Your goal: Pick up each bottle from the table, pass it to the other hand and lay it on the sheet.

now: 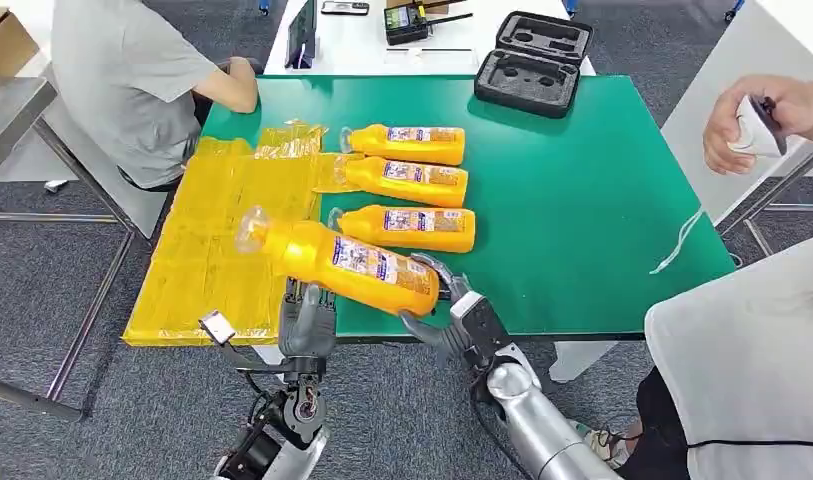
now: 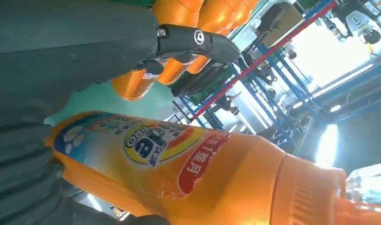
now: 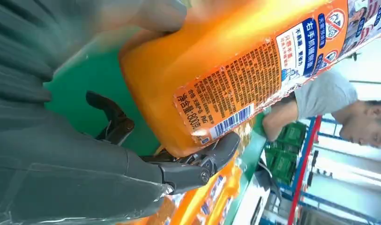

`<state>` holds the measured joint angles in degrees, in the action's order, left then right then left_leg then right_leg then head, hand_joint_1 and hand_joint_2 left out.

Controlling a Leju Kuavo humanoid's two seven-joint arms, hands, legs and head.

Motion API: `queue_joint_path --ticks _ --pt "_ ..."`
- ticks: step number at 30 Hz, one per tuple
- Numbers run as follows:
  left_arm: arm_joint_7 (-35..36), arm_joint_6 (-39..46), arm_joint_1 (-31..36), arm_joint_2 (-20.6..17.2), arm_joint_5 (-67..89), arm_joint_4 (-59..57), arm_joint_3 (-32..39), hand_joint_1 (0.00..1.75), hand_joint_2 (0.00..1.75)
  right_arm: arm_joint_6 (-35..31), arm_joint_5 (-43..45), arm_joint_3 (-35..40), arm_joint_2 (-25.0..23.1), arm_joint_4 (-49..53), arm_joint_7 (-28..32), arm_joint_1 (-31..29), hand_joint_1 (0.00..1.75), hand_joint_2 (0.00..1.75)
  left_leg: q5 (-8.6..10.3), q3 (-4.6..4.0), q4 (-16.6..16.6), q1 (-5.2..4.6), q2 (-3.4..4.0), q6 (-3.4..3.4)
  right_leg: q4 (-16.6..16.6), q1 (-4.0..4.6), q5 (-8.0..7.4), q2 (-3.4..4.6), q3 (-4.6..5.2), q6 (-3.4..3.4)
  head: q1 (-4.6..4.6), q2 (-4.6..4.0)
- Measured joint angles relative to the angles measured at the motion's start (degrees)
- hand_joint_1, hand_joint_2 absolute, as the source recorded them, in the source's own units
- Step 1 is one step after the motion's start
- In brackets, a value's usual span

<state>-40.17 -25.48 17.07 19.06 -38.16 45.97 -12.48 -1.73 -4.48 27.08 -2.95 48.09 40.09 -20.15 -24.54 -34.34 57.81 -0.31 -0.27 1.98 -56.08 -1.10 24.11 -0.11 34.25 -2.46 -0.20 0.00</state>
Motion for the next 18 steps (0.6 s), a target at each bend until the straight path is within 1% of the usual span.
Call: queue_joint_path --ticks 6,10,18 --pt "0.0 -1.49 0.07 0.0 0.41 -0.15 0.02 0.0 1.75 0.81 0.04 -0.02 -0.96 -0.59 0.0 0.0 1.75 1.75 0.0 0.01 0.0 0.0 0.0 0.0 0.0 0.0 0.0 0.0 0.0 0.0 0.0 0.0" --pt "0.02 -2.14 0.07 0.07 3.91 -0.15 -0.09 0.0 1.75 2.01 0.15 -0.02 -1.47 -0.61 0.0 0.0 1.75 1.75 0.0 0.01 0.0 0.0 0.0 0.0 0.0 0.0 0.0 0.0 0.0 0.0 0.0 0.0" --pt "0.02 -1.62 0.23 0.17 5.09 -0.15 -1.0 0.0 1.75 2.19 0.15 -0.09 -1.99 -0.83 0.0 -0.2 1.75 1.75 0.0 0.01 0.0 0.0 0.0 0.0 0.0 0.0 0.0 0.0 0.0 0.0 0.0 0.0"
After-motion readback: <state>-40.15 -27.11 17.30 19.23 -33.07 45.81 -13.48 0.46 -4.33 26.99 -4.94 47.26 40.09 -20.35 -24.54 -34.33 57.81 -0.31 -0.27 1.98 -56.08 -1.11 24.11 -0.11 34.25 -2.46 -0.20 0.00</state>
